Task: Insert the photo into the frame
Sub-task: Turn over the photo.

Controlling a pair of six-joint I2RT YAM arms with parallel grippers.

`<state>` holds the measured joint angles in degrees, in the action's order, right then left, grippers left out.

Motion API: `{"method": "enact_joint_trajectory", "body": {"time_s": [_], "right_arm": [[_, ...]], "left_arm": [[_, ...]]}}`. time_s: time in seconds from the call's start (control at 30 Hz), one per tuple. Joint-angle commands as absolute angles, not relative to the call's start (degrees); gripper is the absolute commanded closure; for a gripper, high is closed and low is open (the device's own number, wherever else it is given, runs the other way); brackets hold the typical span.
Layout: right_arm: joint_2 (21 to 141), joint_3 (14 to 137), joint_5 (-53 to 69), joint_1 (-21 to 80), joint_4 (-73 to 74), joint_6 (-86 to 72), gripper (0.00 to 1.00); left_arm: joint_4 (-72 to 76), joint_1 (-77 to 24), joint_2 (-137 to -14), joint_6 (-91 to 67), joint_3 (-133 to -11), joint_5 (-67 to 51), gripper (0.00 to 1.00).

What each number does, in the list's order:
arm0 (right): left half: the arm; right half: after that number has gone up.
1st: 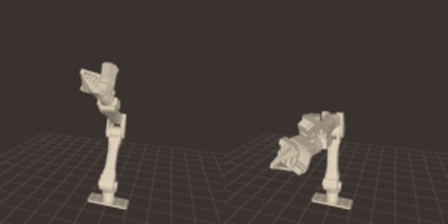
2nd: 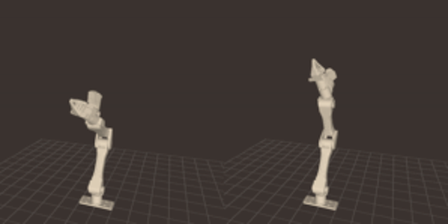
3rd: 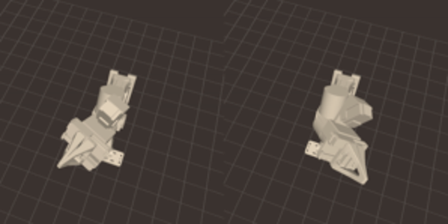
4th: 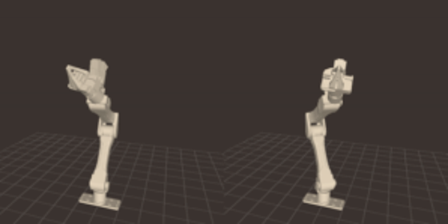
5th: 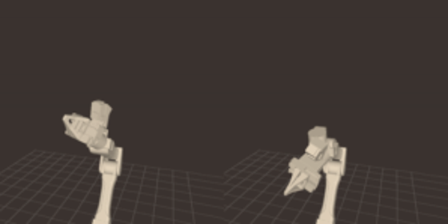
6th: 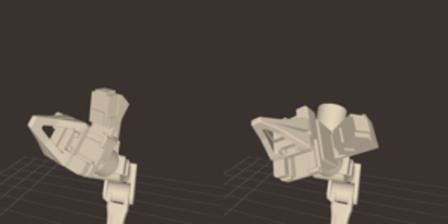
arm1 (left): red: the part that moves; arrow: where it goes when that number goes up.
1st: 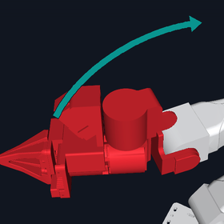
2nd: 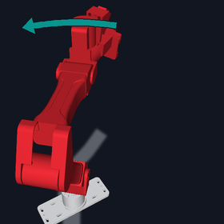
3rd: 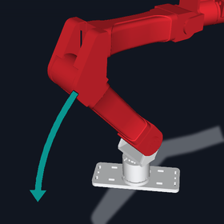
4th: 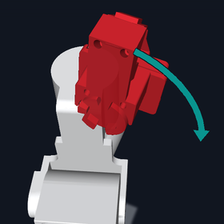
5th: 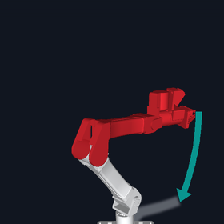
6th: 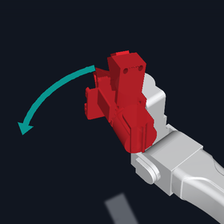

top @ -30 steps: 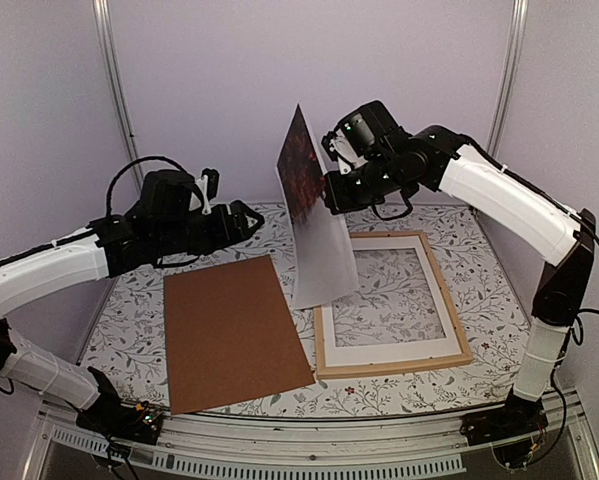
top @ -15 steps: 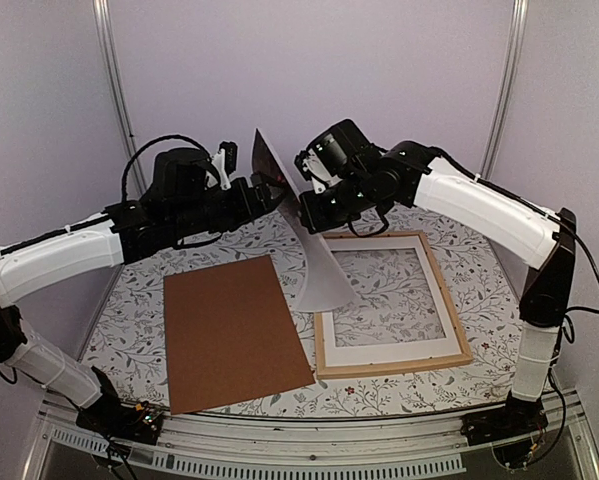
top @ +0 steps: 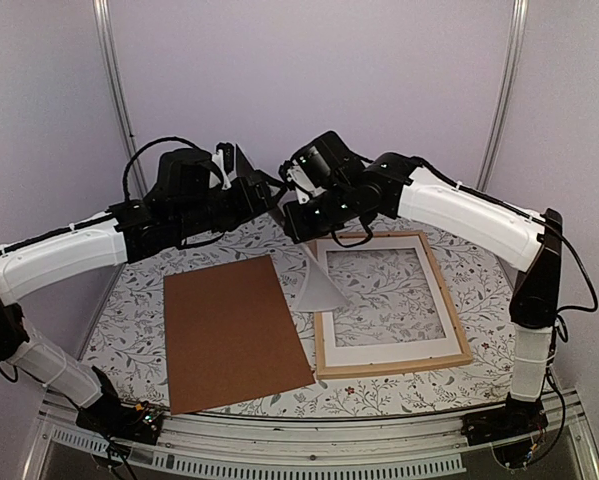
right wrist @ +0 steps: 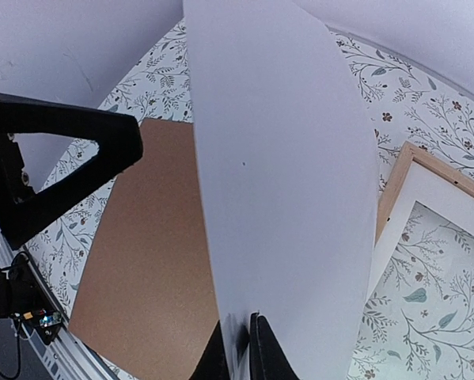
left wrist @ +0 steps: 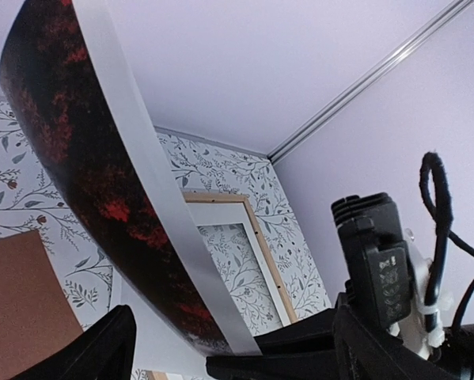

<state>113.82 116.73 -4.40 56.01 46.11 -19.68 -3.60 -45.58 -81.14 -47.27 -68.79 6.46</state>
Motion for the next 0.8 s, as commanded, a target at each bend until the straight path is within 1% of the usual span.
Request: {"method": "enact_joint_trajectory", "body": {"time_s": [0.0,0.2,0.53,0.77], "right_arm": [[115.1,116.7,-4.9,56.9,44.7,-20.8,0.91],[115.3,116.7,-6.9,57.9,44.2,-21.3,0.89],[117.2,116.8,-9.7,59.5,43.5,-22.1,0.86],[117.8,116.8,-10.0,59.9,43.0,-22.3,0.85]], "left_arm": [[-4.0,-45.7,-82.5,-47.2,-69.8,9.4,0.12],[-5.8,-44.5,-83.8,-46.7,-70.6,10.8,0.19],[-7.3,-42.6,-84.9,-46.4,-72.0,11.0,0.20],[-8.0,-42.3,-85.8,-46.9,-71.6,10.7,0.33]]}}
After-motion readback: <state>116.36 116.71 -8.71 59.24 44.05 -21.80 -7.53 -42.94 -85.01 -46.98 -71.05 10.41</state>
